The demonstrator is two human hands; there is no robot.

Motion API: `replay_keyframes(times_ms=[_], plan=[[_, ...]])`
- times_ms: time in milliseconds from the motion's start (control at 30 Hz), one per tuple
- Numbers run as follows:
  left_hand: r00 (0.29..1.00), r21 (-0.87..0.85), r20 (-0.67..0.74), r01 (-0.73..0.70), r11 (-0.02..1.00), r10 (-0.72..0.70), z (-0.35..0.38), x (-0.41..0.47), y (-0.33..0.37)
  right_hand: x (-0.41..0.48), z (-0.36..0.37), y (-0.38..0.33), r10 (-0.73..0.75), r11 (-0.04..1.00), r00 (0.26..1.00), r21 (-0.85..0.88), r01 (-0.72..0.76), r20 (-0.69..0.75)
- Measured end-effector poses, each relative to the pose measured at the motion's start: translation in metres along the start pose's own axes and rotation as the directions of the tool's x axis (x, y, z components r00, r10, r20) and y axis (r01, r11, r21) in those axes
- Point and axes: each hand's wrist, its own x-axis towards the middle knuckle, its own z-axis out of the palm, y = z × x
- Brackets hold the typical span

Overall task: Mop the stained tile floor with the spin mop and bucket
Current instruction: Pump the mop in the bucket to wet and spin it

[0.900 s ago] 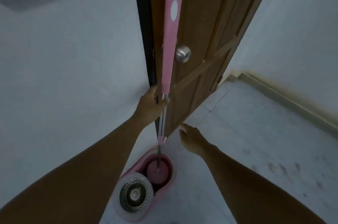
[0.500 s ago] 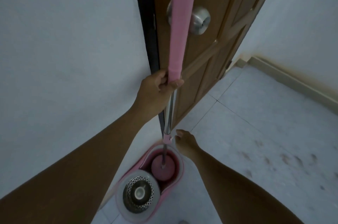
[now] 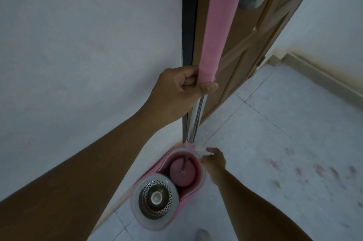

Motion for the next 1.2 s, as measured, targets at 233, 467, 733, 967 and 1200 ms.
replay_keyframes(times_ms=[233,467,733,967,1200], plan=[[0.998,0.030,0.021,0.056,0.998,-0.057,-0.010,-0.005,-0.001,-0.045,-0.019,-0.041,-0.480,0.872,0.865,0.179,0.455,0.143],[0.999,-0.030,0.053,0.000,1.000,0.001,-0.023,-0.003,0.045,-0.105,-0.065,-0.137,-0.699,0.715,0.677,0.219,0.664,0.230],[0.992,-0.035,0.112,-0.060,0.998,0.064,-0.033,-0.024,0.098,-0.130,-0.084,-0.154,-0.727,0.684,0.626,0.215,0.698,0.281],[0.992,0.055,0.075,-0.108,0.993,0.103,-0.025,-0.034,0.084,-0.126,-0.069,-0.131,-0.790,0.613,0.592,0.161,0.774,0.160],[0.996,0.109,0.039,-0.087,0.990,0.084,-0.031,-0.023,0.064,-0.107,-0.050,-0.131,-0.808,0.585,0.572,0.079,0.807,0.138]])
